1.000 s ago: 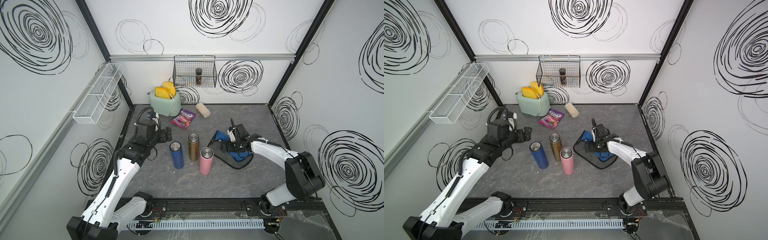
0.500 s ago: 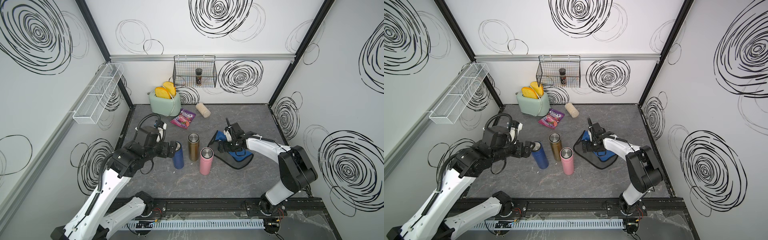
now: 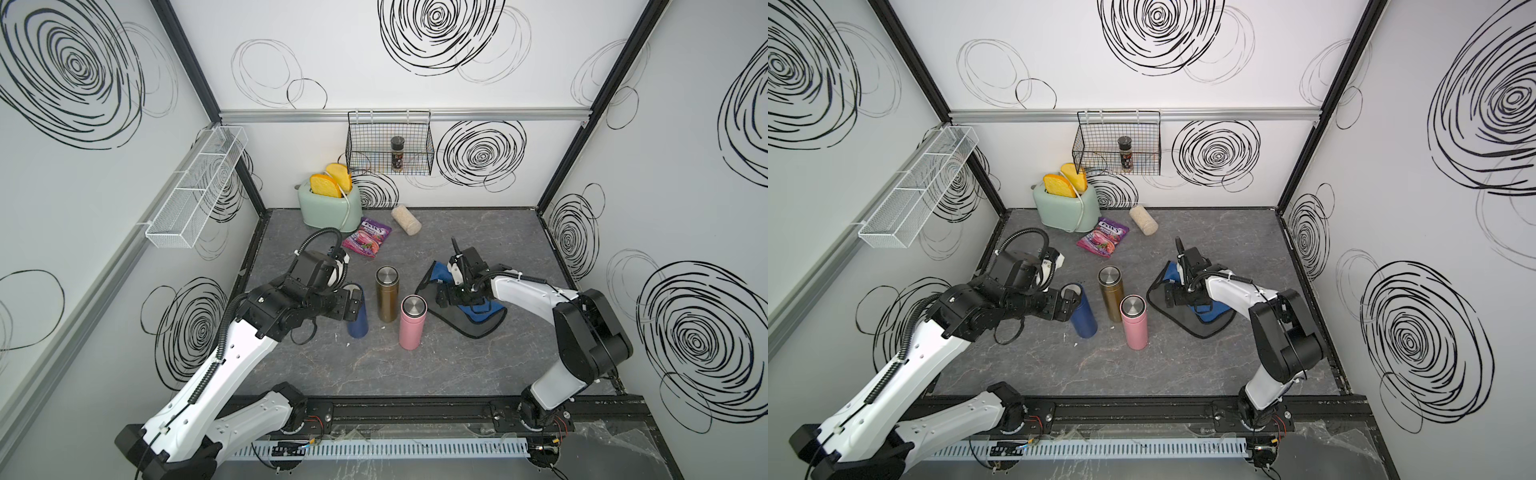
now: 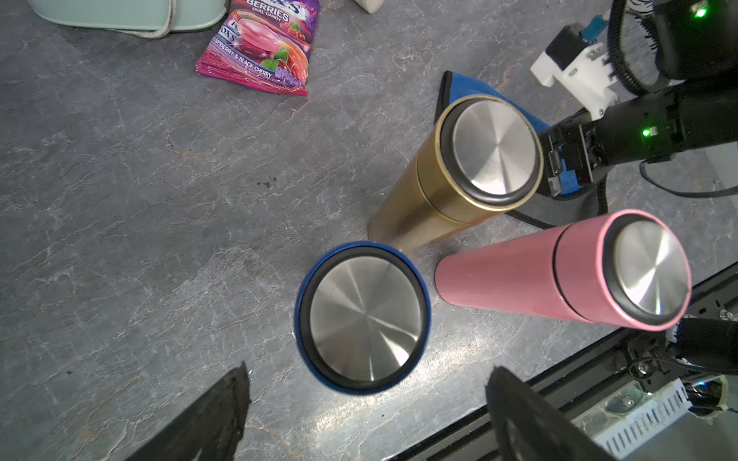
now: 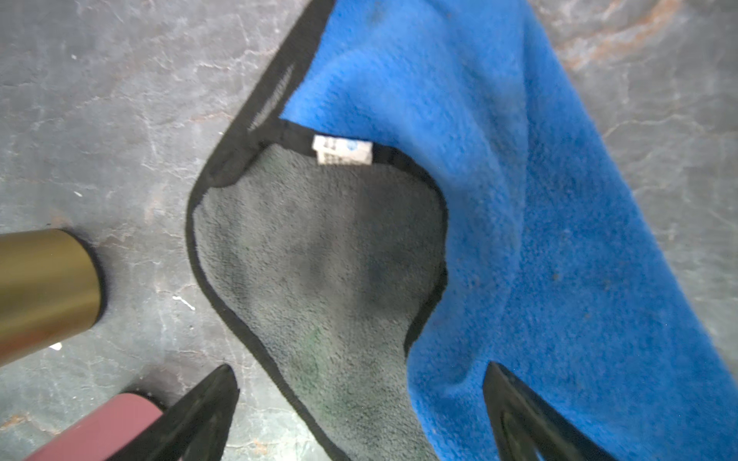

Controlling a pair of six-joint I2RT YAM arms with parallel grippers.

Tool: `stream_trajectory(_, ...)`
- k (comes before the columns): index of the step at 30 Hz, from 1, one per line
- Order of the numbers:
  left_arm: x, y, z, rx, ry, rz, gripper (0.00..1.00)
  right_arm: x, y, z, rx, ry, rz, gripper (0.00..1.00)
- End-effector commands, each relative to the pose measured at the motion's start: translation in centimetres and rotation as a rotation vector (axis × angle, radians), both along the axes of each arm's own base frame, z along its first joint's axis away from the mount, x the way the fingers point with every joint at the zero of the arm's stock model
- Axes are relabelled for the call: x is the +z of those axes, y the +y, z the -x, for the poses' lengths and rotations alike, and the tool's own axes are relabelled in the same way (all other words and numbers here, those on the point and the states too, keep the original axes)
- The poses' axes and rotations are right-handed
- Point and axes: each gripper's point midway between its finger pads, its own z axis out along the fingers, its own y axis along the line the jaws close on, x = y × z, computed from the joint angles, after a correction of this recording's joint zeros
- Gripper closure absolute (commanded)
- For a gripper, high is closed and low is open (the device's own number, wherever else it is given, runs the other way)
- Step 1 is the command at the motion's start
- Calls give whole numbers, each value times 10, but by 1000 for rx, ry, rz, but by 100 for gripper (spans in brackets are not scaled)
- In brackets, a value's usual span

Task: Wipe the surface of the thermos
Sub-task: Pick up the thermos from the center of the board.

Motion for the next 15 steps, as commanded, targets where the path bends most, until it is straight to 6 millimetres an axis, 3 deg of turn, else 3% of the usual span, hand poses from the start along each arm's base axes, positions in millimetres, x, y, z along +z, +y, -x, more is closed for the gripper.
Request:
stream_trajectory(1,-8,-13,-11,-12,-14,34,3,-12,-10,3,-35,36,-3,2)
stream_trajectory(5,-25,-11,-19,19,-2,-7,3,-16,-14,4,-49,44,-20,2)
stream_trajectory(15,-43,-16,-30,34,7,-23,3,-31,-25,13,-76,79,-56,2)
